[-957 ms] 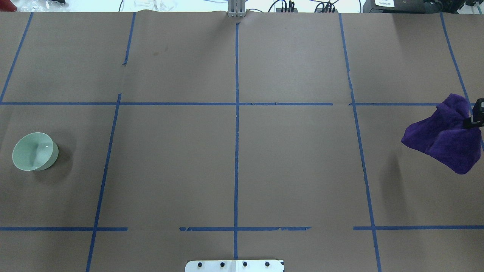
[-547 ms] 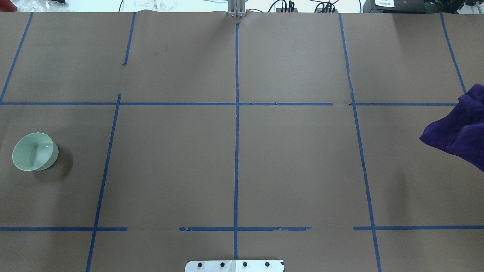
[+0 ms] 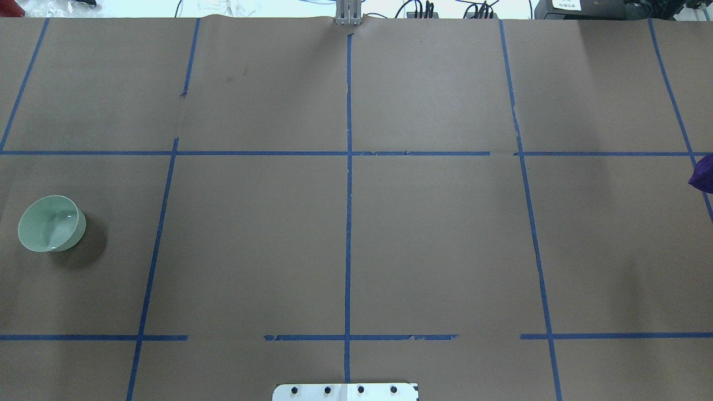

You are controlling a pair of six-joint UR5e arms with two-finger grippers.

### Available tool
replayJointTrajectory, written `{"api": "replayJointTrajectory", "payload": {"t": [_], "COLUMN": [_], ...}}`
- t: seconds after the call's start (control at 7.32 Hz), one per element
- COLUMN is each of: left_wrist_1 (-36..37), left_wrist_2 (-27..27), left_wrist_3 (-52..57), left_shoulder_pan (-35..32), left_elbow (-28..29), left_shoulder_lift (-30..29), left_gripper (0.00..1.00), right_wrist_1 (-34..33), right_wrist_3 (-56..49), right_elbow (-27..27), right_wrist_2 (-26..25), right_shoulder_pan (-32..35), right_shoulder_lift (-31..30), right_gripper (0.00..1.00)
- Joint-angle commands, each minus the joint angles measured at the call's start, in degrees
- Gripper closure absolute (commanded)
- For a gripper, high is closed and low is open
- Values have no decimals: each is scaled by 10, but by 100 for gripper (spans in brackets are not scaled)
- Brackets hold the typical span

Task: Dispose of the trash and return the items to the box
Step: 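Drop the cup into the clear bin while the right carries cloth over pink bin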

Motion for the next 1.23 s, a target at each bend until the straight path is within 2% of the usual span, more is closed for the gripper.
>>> {"api": "replayJointTrajectory", "payload": {"t": [0.0,0.14,0.27,0.41,0.55,1.09], "left_wrist_1": [-15,-16,-25,-39,-48,-38], "left_wrist_2": [-16,-27,-31,-26,-25,-8], "left_wrist_3": [0,0,3,4,5,4], "left_shoulder_pan": [16,23,27,27,27,14], "left_elbow": [11,11,14,15,12,-156], "left_shoulder_lift": [0,-1,0,0,1,56], "left_gripper": [100,86,47,16,0,0], "right_wrist_1": [-23,-23,-23,-23,-23,-23], "right_wrist_3": [-54,-71,-78,-79,-79,-126], "right_elbow": [0,-1,-2,-2,-2,-23], "right_wrist_2": [-2,-3,-6,-6,-6,-6], "right_shoulder_pan": [32,42,49,51,51,74], "right_shoulder_lift": [0,-2,-7,-8,-9,-12], "right_gripper": [100,100,100,100,100,100]}}
